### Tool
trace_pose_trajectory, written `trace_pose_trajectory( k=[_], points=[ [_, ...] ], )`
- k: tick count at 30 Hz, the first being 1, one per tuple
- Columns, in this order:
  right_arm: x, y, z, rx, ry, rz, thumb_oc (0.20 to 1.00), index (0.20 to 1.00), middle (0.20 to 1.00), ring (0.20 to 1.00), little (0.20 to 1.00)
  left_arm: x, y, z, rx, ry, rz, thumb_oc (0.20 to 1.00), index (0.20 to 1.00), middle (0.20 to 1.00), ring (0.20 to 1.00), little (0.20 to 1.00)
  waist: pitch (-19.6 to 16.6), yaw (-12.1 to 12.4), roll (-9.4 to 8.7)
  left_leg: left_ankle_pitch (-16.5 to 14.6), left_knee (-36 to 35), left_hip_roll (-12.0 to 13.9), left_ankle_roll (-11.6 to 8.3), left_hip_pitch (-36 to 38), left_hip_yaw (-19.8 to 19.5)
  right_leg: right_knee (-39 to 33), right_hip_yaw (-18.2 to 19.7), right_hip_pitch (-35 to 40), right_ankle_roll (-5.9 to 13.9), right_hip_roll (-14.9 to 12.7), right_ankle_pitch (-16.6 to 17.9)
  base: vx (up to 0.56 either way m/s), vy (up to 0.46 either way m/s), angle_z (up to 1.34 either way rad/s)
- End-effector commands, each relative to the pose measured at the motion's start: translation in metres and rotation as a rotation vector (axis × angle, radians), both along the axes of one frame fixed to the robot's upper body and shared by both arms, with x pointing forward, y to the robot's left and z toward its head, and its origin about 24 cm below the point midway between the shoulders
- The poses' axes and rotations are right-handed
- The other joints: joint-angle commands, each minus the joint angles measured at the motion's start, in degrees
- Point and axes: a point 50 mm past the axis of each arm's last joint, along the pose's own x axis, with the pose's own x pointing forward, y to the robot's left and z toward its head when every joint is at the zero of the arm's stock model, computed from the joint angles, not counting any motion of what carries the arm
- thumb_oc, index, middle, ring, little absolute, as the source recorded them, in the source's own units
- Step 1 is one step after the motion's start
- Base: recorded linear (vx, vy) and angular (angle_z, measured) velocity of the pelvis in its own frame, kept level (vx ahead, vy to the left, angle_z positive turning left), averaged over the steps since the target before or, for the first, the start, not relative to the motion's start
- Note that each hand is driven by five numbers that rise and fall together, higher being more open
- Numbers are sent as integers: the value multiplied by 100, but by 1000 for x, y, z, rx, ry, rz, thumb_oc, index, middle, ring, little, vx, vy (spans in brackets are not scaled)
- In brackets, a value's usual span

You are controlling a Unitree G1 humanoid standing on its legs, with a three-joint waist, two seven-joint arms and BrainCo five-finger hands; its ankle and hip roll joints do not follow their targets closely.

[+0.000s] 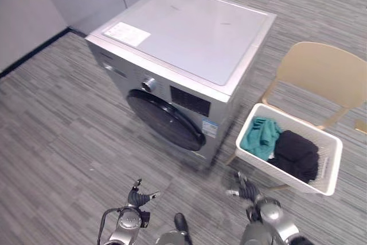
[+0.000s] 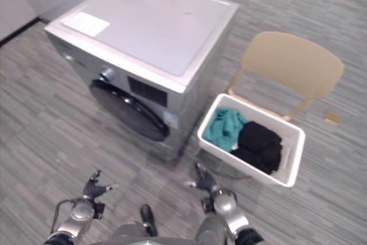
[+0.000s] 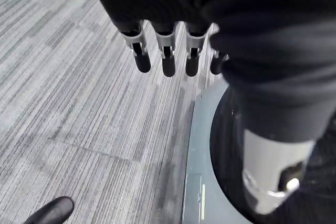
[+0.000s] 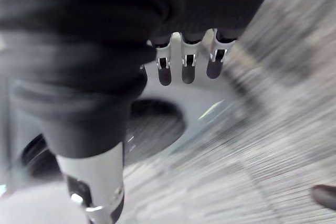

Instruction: Grab the laundry basket,head to the washer,open it,put in the laundry and shut it.

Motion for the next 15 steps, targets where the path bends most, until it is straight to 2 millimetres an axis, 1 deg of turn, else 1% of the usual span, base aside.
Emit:
trace_pose_trajectory(
  k=[1,2,4,5,6,7,8,9,10,11,12,13,14,15],
  points=[
    [21,3,21,-26,-130,68,1000,1000,1000,1000,1000,15,-8,11,-11,-78,-45,1000,1000,1000,1000,1000,137,22,-258,-235,385,-193,-269,-214,-379,-1635,-733,847,-126,445,-193,85,7,77],
    [26,11,29,-13,-167,88,1000,1000,1000,1000,1000,15,-12,11,-14,-82,-52,1000,1000,1000,1000,1000,130,71,-281,-239,430,-267,-255,-237,-487,-1738,-687,887,-138,426,-148,61,-24,88],
    [36,16,41,-6,-229,105,1000,1000,1000,1000,1000,12,-16,8,-21,-67,-69,1000,1000,1000,1000,1000,49,155,-241,-208,330,-336,-261,-252,-653,-1888,-590,962,-169,507,-122,42,-57,119],
    [36,16,41,-6,-229,105,1000,1000,1000,1000,1000,12,-16,8,-21,-67,-69,1000,1000,1000,1000,1000,45,155,-241,-208,331,-336,-261,-256,-653,-1888,-590,958,-169,508,-121,86,-48,80],
    [52,30,59,-13,-305,131,1000,1000,1000,1000,1000,5,-18,6,-28,-60,-81,1000,1000,1000,1000,1000,-51,320,-140,-149,188,-380,-285,-254,-755,-2143,-802,1055,-152,463,-4,80,-35,27],
    [57,31,62,-22,-321,126,1000,1000,1000,1000,1000,1,-17,4,-27,-48,-82,1000,1000,1000,1000,1000,-71,357,-119,-123,150,-385,-290,-257,-804,-2221,-829,1073,-151,465,20,81,-35,19],
    [57,31,62,-22,-321,126,1000,1000,1000,1000,1000,1,-17,4,-27,-48,-82,1000,1000,1000,1000,1000,-70,352,-118,-121,147,-385,-291,-256,-809,-2228,-835,1078,-152,466,23,24,-27,27],
    [68,31,73,-50,-373,96,1000,1000,1000,1000,1000,-3,-14,1,-24,-31,-62,1000,1000,1000,1000,1000,-76,427,-89,-74,66,-385,-294,-274,-856,-2382,-941,1113,-134,450,75,3,-17,30],
    [74,28,79,-85,-420,71,1000,1000,1000,1000,1000,-4,-13,0,-24,-29,-53,1000,1000,1000,1000,1000,-57,455,-73,-39,34,-381,-301,-299,-872,-2419,-963,1113,-130,451,82,2,-17,27],
    [74,28,80,-85,-421,71,1000,1000,1000,1000,1000,-4,-13,0,-24,-29,-53,1000,1000,1000,1000,1000,-54,453,-73,-37,32,-381,-301,-299,-875,-2422,-966,1115,-130,451,83,-16,-4,5],
    [80,23,85,-121,-455,45,1000,1000,1000,1000,1000,-3,-13,1,-25,-33,-42,1000,1000,1000,1000,1000,-36,473,-62,-6,2,-377,-307,-320,-888,-2451,-988,1112,-126,450,94,-28,-8,5],
    [84,17,90,-156,-489,11,1000,1000,1000,1000,1000,-3,-12,1,-18,-39,-33,1000,1000,1000,1000,1000,-3,505,-49,28,-47,-373,-309,-344,-912,-2478,-1012,1101,-124,452,101,-107,-18,10],
    [91,-3,99,-213,-548,-90,1000,1000,1000,1000,1000,-2,-7,4,1,-55,-19,1000,1000,1000,1000,1000,102,538,-16,126,-135,-367,-325,-436,-977,-2495,-1072,1043,-124,449,113,-96,-18,17],
    [91,-4,99,-213,-548,-91,1000,1000,1000,1000,1000,-2,-7,4,2,-55,-19,1000,1000,1000,1000,1000,100,536,-15,128,-135,-368,-325,-439,-981,-2495,-1076,1041,-124,448,113,-87,-14,26]
  ],
)
